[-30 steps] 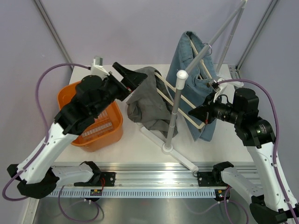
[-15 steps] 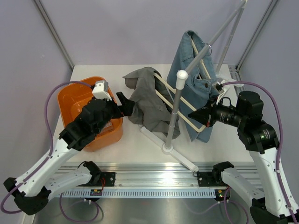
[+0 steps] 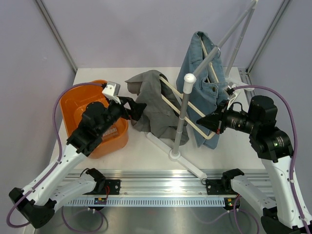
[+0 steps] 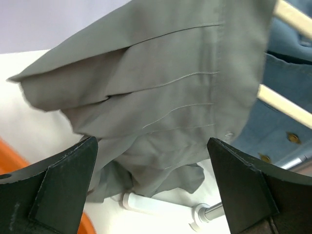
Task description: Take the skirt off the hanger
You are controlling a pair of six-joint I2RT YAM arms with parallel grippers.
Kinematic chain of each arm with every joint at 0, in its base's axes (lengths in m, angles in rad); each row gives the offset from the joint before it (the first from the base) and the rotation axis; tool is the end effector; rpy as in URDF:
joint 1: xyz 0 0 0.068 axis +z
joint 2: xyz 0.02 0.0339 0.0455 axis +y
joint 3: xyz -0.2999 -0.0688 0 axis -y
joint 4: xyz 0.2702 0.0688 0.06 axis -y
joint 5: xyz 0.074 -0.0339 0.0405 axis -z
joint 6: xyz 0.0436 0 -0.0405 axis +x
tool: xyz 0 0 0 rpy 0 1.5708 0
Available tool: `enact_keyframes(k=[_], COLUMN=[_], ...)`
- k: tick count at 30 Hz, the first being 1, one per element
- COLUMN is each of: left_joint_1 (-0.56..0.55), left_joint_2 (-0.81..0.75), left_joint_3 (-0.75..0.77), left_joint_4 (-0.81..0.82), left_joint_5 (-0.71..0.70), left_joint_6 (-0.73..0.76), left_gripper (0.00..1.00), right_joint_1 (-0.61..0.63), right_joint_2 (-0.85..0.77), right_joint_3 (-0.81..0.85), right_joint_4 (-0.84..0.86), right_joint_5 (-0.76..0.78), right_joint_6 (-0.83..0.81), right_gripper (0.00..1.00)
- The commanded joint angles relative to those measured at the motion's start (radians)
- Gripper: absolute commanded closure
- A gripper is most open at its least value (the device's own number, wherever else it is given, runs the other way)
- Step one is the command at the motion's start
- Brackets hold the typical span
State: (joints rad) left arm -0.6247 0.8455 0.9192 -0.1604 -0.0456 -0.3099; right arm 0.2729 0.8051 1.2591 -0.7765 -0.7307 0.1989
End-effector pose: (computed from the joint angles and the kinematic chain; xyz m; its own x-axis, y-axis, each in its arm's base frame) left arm 0.1660 -0.1172 0.4075 -0.2338 -0.2070 -0.9500 0.4999 0.8124 -0.3001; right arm 0.1170 0.0630 0.4684 -0.4593 0.0243 -0.8880 -0.7340 0.5526 0.3948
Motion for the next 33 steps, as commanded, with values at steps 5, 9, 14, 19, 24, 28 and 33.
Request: enact_keyframes(k=[5, 9, 14, 19, 24, 28, 33], left_joint_1=[0.066, 0.065, 0.066, 0.066, 0.066, 0.063, 0.065], left_joint_2=[0.116, 0.129, 0.168, 0.227, 0.156, 0.118, 0.081], left_joint_3=[-0.008, -0.043, -0.045, -0.025, -0.103, -0.131, -0.143], left_joint_4=[0.156, 0.214, 0.251, 0.259, 0.334, 0.337, 0.335], left_joint_5=[0.314, 0.326, 0.325, 0.277, 0.137, 0.041, -0.024], left_joint_6=[0.045, 0.046, 0.048, 0.011, -0.053, -0.049, -0.008], left_gripper=[0.01, 0.01, 0.01, 0.04, 0.01, 0.01, 0.01], right_joint_1=[0.005, 0.006, 0.005, 0.005, 0.005, 0.005, 0.006], right_joint_2=[-0.02, -0.021, -0.03, -0.04, -0.053, -0.06, -0.064], right_joint_3=[0.063, 0.059, 0.04, 0.023, 0.02, 0.02, 0.025], right_joint_4=[0.091, 0.08, 0.095, 0.111, 0.103, 0.117, 0.111], right_joint_5=[-0.096, -0.105, -0.124, -0.13, -0.133, -0.156, -0.159], right_joint_6=[0.0, -0.01, -0.006, 0.005, 0.01, 0.02, 0.022], right_gripper=[1.0, 1.0, 1.0, 1.0, 1.0, 1.0, 1.0])
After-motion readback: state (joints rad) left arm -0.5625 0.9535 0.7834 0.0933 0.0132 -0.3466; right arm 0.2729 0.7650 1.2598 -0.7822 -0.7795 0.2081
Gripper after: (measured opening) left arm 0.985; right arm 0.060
